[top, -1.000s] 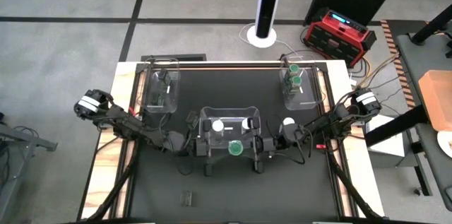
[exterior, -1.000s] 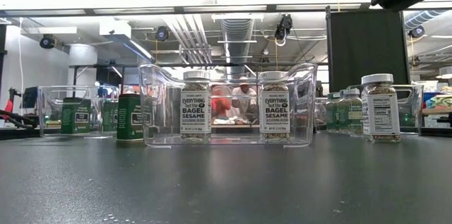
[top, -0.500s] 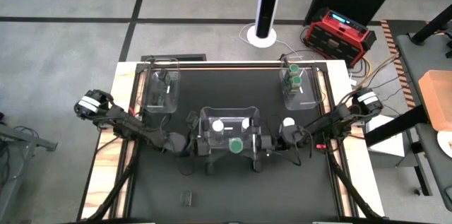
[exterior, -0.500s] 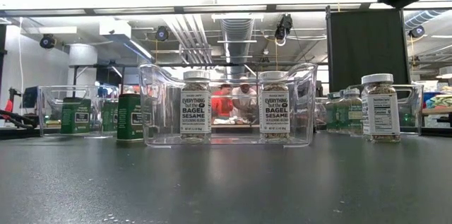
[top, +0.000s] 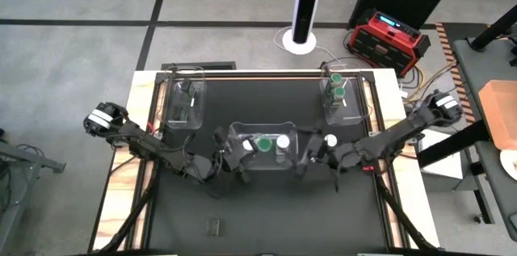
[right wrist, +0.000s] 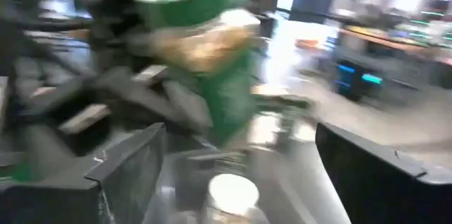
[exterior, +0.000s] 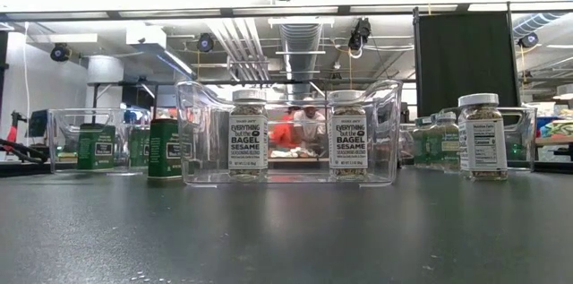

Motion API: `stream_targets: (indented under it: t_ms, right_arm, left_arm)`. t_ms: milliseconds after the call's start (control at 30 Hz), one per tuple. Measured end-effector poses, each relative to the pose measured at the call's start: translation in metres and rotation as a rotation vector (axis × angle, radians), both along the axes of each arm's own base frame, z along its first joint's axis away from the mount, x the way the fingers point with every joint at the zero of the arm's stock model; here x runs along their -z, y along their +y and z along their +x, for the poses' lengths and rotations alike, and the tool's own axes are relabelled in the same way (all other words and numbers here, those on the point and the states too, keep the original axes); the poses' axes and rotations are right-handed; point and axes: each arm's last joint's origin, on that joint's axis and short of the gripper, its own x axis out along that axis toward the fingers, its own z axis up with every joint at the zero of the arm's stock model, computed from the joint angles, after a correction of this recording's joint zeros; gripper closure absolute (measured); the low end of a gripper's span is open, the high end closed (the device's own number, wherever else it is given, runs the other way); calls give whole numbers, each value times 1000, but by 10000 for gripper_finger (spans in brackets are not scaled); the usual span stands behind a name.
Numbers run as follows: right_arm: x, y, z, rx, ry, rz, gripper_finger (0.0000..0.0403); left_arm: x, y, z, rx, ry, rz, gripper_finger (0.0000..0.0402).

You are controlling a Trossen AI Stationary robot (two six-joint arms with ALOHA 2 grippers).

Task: Sort spices by type
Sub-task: Put the green seasoning bottle into the top right transparent bin

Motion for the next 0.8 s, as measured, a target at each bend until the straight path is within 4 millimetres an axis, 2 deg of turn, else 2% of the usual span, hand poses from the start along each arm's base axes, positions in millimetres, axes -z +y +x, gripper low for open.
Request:
stream_targets:
  t_ms: [133, 300, 533, 800]
  right_arm:
    - [-30, 8, -11, 35, -48, 27, 79]
    - [-56, 19, -3, 12, 52, -34, 89]
    - [-69, 35, 27, 3, 204, -118, 69]
    - [-75, 45, 49, 11, 230, -119, 51]
  left_arm:
    - [-6, -1, 3, -58, 32, 31, 227]
    - [-18, -4, 12, -66, 51, 35, 227]
    - [-12, -4, 23, -125, 98, 74, 227]
    - [-6, -7, 32, -155, 117, 90, 227]
